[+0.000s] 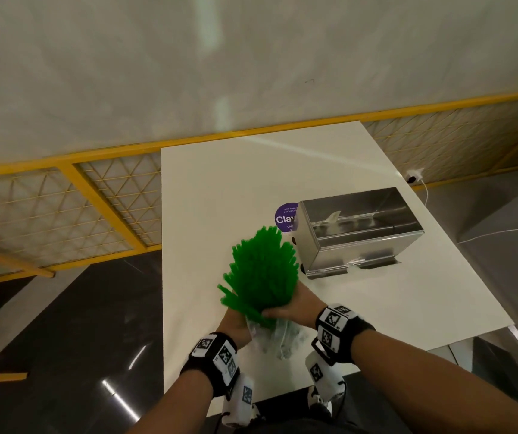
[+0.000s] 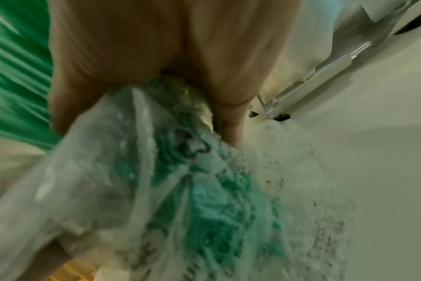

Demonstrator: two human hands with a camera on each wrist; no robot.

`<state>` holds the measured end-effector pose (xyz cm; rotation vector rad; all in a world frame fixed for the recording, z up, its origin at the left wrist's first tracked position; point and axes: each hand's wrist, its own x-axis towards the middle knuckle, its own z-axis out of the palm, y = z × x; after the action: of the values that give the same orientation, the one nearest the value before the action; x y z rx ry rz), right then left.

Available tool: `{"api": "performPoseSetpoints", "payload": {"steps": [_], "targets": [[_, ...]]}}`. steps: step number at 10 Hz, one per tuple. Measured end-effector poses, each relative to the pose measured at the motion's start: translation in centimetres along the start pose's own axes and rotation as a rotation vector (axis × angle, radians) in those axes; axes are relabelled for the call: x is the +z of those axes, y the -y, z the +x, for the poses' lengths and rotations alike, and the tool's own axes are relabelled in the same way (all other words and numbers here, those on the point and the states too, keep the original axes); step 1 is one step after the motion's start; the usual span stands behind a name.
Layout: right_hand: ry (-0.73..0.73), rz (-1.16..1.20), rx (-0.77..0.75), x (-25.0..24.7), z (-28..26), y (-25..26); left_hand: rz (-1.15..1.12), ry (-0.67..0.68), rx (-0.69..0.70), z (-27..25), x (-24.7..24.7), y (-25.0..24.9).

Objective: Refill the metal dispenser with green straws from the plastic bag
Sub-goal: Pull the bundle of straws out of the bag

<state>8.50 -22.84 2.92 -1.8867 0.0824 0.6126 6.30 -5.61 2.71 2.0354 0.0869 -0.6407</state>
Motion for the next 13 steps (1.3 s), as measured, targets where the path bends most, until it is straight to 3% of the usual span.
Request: {"api": "performPoseSetpoints", "payload": {"steps": [1,2,3,4,5,6,7,8,10,11,12,13], "targets": [[-0.092,0.083,-0.01,0.1,0.0,0.6,-0.178,-0.041,0.129,0.3,-0.4,-1.6],[-0.091,0.175,-0.035,0.0,-0.9,2.4,-0.418,-0.075,0.204,0.8,-0.7,-3.5],[-0.053,0.294,-0.062,-0.7,-1.9,3.4,-0.444,-0.058,0.251,1.0,-1.0,-4.7],[0.007,0.363,-0.055,-1.3,-2.9,3.5,-0.271,-0.032,0.211,0.7,-1.3,-4.7],[0.058,0.371,-0.049,-2.0,-3.3,2.7,-0.207,-0.088,0.2,0.5,-1.3,-4.7],[0.032,0.283,-0.102,-2.2,-3.5,2.7,-0.214,-0.025,0.248,0.2,-0.7,-6.3],[-0.105,0.357,-0.115,-3.2,-2.8,2.6,-0.263,0.052,0.292,0.1,0.5,-7.4],[-0.121,0.416,-0.12,-5.0,-2.8,3.0,-0.104,-0.015,0.193,-0.5,0.7,-9.5],[-0.21,0.748,-0.183,-8.4,-2.0,5.0,-0.202,-0.247,0.371,0.9,2.3,-14.4],[-0.299,0.9,-0.182,-9.9,-1.3,5.8,-0.236,-0.323,0.385,1.7,3.5,-16.7],[-0.368,0.968,-0.198,-11.4,-1.1,6.3,0.093,-0.52,0.35,2.6,4.3,-17.9],[-0.409,0.992,-0.218,-12.2,-1.0,6.3,0.588,-0.522,-0.002,3.0,4.3,-18.1]]}}
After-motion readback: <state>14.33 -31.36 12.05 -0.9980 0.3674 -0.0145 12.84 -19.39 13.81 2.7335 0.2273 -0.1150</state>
